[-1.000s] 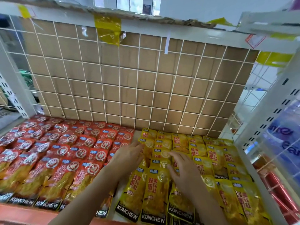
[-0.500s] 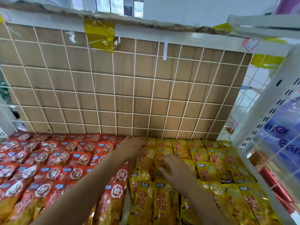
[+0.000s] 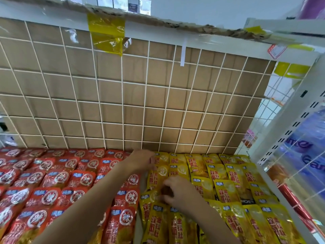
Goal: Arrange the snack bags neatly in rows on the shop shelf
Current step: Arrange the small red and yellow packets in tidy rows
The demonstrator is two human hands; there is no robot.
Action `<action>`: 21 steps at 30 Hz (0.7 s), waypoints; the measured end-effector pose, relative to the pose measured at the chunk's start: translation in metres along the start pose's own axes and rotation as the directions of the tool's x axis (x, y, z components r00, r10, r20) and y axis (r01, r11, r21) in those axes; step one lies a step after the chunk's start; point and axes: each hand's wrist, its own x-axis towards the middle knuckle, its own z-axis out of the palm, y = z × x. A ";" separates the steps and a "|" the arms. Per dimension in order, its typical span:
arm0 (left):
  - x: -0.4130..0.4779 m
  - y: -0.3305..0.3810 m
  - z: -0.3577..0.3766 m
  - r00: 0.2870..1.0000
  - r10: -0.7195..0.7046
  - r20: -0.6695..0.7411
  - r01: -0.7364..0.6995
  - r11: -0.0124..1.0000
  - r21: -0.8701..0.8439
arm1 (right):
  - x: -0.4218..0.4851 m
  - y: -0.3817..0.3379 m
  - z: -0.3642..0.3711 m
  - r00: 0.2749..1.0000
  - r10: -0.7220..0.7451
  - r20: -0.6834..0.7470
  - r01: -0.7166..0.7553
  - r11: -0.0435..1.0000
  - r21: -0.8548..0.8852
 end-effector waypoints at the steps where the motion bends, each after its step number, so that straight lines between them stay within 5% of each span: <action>1: 0.001 0.000 0.000 1.000 0.005 -0.002 -0.005 1.000 -0.007 | 0.000 0.000 -0.001 1.000 0.001 -0.008 -0.001 1.000 0.016; 21: 0.000 -0.010 0.009 0.997 0.082 -0.009 -0.082 0.995 -0.048 | 0.003 0.000 -0.001 0.998 -0.017 -0.066 0.020 0.999 0.045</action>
